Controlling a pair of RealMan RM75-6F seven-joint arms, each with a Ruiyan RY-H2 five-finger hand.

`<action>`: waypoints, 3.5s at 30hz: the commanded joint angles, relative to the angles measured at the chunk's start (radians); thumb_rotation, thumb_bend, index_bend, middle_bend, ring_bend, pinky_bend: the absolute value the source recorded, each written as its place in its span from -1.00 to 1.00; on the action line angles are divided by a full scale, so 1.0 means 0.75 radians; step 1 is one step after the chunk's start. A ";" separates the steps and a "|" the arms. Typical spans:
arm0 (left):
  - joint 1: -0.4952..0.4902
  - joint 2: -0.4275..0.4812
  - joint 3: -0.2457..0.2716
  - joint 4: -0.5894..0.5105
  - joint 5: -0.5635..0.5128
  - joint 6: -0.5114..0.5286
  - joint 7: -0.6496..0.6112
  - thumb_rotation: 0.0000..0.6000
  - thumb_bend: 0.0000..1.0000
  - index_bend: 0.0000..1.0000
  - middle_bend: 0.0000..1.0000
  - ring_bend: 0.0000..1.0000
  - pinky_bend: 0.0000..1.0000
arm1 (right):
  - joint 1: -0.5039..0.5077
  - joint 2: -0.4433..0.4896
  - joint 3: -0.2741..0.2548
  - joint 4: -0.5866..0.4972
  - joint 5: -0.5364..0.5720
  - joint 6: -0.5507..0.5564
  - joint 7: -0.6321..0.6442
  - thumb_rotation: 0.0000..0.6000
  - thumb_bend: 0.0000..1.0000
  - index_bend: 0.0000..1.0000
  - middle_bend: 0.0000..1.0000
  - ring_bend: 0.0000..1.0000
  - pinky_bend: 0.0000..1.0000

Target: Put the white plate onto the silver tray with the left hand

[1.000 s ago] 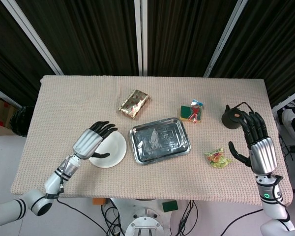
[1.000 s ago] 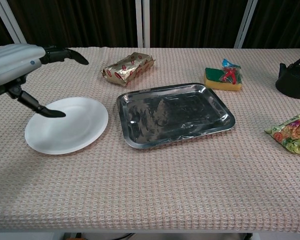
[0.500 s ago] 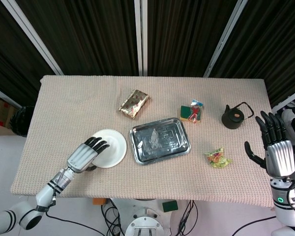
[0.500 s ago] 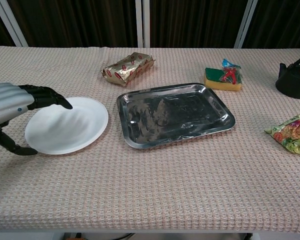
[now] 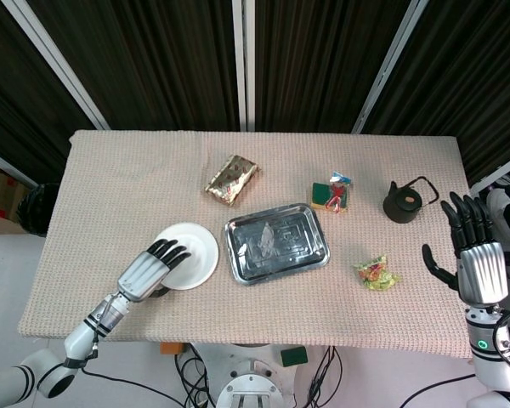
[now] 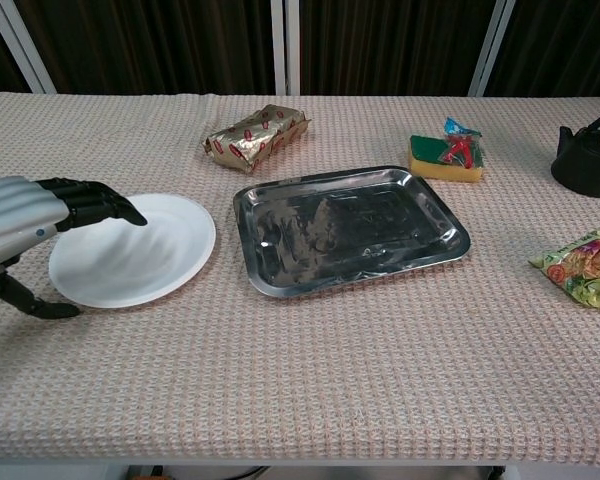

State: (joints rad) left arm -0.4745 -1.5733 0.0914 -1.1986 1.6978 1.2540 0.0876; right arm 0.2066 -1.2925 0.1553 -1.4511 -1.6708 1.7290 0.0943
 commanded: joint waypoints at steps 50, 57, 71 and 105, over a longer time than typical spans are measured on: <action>0.015 -0.403 -0.039 0.717 0.078 0.383 -0.399 1.00 -0.01 0.35 -0.37 -0.70 -0.64 | -0.006 -0.018 0.000 0.019 0.008 -0.017 -0.001 1.00 -0.22 -1.00 -1.00 -1.00 -1.00; 0.014 -0.391 -0.075 0.750 0.051 0.437 -0.427 1.00 0.02 0.39 -0.35 -0.70 -0.64 | -0.008 -0.017 0.000 0.020 0.007 -0.014 0.000 1.00 -0.22 -1.00 -1.00 -1.00 -1.00; -0.004 -0.322 -0.138 0.726 0.009 0.511 -0.412 1.00 0.02 0.46 -0.32 -0.68 -0.64 | -0.013 -0.014 0.000 0.016 0.001 -0.004 0.003 1.00 -0.20 -1.00 -1.00 -1.00 -1.00; -0.365 -0.641 -0.300 0.735 -0.027 0.370 -0.586 1.00 0.09 0.67 -0.17 -0.63 -0.63 | -0.028 0.017 0.034 0.019 0.023 0.034 0.019 1.00 -0.17 -1.00 -1.00 -1.00 -1.00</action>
State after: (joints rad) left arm -0.7326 -2.0357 -0.1240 -0.6647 1.6875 1.5476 -0.3424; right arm 0.1858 -1.2804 0.1801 -1.4377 -1.6544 1.7538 0.1080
